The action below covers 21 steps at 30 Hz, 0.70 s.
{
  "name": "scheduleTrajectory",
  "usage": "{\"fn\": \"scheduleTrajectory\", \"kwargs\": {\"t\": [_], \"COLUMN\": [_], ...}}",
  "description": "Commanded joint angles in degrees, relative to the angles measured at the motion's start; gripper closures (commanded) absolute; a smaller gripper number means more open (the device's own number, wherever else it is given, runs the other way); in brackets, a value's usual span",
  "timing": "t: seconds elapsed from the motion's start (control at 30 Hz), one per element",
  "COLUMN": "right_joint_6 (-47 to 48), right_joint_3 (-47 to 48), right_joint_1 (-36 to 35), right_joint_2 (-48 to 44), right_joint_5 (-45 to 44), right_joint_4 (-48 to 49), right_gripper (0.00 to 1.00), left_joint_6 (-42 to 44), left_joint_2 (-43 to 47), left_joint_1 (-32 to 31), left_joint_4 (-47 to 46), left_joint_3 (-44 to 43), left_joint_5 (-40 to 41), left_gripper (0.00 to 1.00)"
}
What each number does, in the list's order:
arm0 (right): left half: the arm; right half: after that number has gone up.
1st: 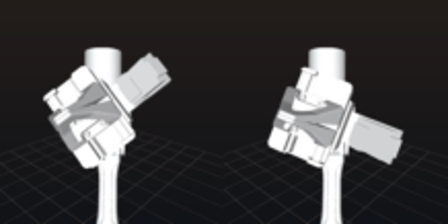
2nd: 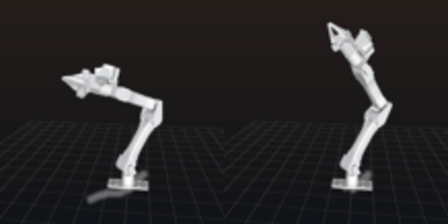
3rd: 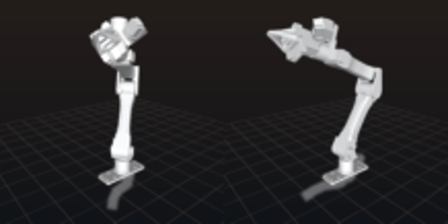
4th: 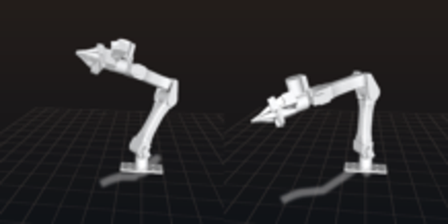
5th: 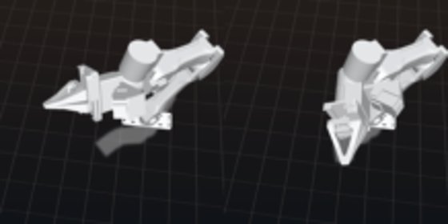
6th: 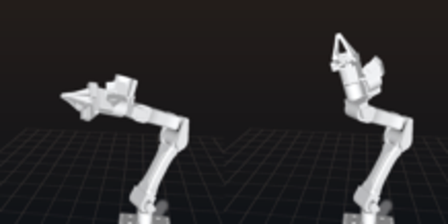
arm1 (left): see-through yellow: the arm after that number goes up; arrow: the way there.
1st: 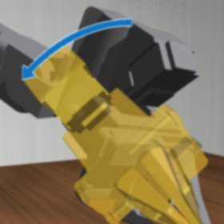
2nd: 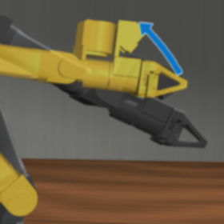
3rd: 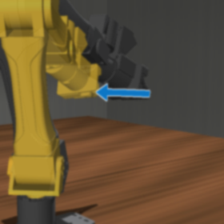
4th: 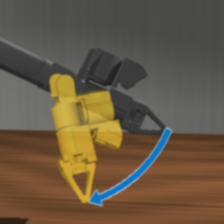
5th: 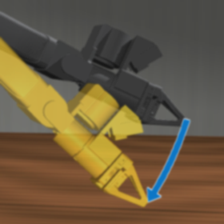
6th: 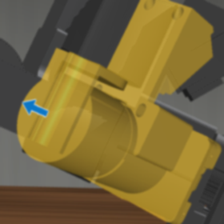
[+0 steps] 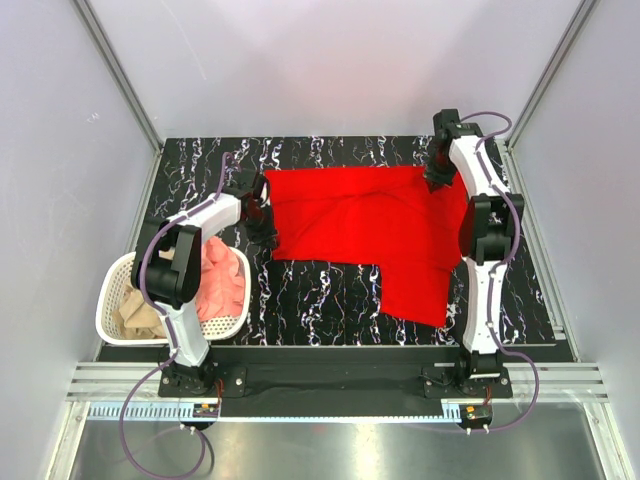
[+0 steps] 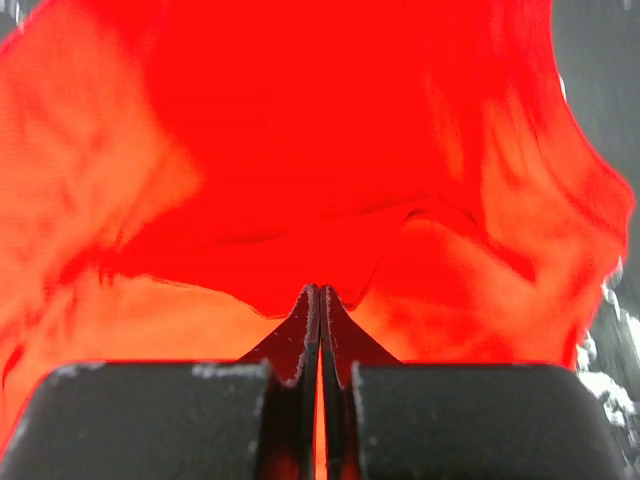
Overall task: Fold and stack the t-shirts
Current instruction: Fold the tshirt
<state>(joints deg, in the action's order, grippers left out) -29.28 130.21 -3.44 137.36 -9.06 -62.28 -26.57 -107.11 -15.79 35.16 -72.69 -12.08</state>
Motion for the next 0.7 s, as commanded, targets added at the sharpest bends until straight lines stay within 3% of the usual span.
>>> {"fn": "scheduleTrajectory", "kwargs": {"t": [0.0,0.23,0.53,0.63,0.67], "right_joint_6": [-1.40,-2.45,-11.41,-14.83,-15.19], "right_joint_3": [-6.09,-14.97,-27.63,-33.17,-35.79], "right_joint_1": [-2.44,-6.05,-11.14,-12.11,-12.29], "right_joint_2": [-7.72,-12.64,-17.30,-20.63,-21.42], "right_joint_5": [1.42,3.96,8.80,12.39,13.44], "right_joint_4": [0.06,-0.39,2.51,5.32,6.29], "right_gripper": [1.00,1.00,0.97,0.85,0.70], "left_joint_6": [0.81,1.87,2.75,2.92,2.92], "left_joint_2": [-0.03,0.06,0.06,-0.12,-0.20], "left_joint_1": [-0.38,-0.38,-0.38,-0.38,-0.38], "left_joint_4": [-2.02,-1.67,-1.76,-2.02,-2.20], "left_joint_3": [0.26,0.18,1.05,1.32,1.32], "left_joint_5": [-0.93,-0.58,-0.49,-0.75,-0.84], "left_gripper": [1.00,1.00,1.00,1.00,1.00]}}
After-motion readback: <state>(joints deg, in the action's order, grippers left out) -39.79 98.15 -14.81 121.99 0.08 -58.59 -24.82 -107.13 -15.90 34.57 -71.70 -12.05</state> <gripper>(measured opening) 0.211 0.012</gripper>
